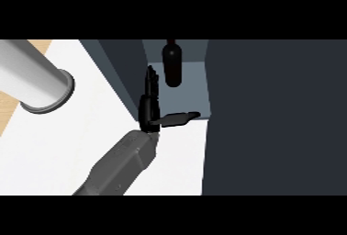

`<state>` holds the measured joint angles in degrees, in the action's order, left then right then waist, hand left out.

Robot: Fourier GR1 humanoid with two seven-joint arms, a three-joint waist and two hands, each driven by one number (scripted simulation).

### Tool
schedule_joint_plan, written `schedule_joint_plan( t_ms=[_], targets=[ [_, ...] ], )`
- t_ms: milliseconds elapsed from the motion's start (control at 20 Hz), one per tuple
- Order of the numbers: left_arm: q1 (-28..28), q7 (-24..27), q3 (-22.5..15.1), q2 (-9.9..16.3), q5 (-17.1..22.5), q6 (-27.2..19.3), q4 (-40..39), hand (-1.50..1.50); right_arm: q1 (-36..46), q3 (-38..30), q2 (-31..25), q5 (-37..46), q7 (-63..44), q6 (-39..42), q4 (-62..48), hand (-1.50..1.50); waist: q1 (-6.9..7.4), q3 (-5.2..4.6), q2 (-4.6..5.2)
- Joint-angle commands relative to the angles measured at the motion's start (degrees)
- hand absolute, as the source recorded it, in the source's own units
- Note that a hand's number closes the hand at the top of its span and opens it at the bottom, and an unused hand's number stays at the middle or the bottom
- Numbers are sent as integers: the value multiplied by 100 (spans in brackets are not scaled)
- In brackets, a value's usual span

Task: Pick up the wine, place it into the cabinet and close the cabinet

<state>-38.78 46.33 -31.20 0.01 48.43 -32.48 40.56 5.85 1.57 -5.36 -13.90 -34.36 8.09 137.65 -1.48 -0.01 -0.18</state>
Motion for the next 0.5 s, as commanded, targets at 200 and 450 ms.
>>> schedule_joint_plan(
  t_ms=[200,450],
  targets=[
    [1267,-11,-1062,-1,-455,-1223,2013,-150,-108,-127,-58,-94,-257,-149,547,-150,167,1,-13],
    [1726,-463,-1259,282,-779,-1316,3062,-150,-500,-273,-45,-301,59,73,611,-150,156,3,-6]
  ],
)
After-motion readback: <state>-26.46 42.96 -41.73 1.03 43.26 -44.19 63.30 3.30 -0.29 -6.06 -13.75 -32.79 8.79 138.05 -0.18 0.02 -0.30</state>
